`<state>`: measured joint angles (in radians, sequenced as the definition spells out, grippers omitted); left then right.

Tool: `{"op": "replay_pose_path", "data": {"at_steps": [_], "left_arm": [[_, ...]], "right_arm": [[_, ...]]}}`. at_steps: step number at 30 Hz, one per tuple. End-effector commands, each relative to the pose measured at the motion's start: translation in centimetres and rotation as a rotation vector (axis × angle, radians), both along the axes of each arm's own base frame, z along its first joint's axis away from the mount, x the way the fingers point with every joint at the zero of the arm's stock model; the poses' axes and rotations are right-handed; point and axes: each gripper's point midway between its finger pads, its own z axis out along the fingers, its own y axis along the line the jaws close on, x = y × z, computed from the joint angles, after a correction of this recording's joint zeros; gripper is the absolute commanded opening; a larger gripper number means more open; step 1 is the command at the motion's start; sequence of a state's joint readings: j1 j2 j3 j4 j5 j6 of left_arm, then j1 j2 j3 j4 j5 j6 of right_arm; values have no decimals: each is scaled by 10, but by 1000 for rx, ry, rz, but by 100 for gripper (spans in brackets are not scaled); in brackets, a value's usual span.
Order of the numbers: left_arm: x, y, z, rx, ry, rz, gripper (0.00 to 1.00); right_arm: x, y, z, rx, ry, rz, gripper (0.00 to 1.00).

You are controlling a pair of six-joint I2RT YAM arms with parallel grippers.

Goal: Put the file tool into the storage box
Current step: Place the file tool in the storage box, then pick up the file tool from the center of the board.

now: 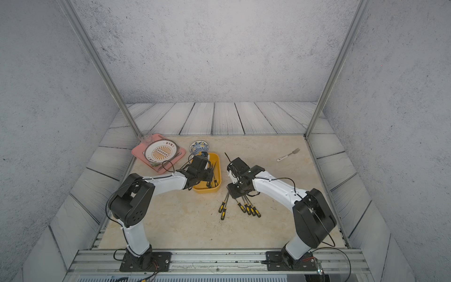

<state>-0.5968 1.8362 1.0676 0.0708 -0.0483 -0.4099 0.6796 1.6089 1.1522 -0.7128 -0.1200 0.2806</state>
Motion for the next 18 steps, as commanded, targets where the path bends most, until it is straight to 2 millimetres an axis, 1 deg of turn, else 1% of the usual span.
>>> {"op": "replay_pose_path", "data": {"at_steps": [1,3,8,16,18], "left_arm": [[-8,6,19,-55,-17,33,34],[-14,8,23,-86,-19,39,34],[-22,10,27,-115,-15,47,35],[-24,11,34,-134,-27,52,36],[-24,10,38,-144,-33,53,38]], "right_arm": [[-11,-22,-20,-127,65,-21,35],[-16,-27,-31,-160,100,-25,35],[-24,-29,-49,-182,157,-17,35],[-35,-31,-78,-212,235,0,35],[-37,-31,-83,-215,251,1,35]]}}
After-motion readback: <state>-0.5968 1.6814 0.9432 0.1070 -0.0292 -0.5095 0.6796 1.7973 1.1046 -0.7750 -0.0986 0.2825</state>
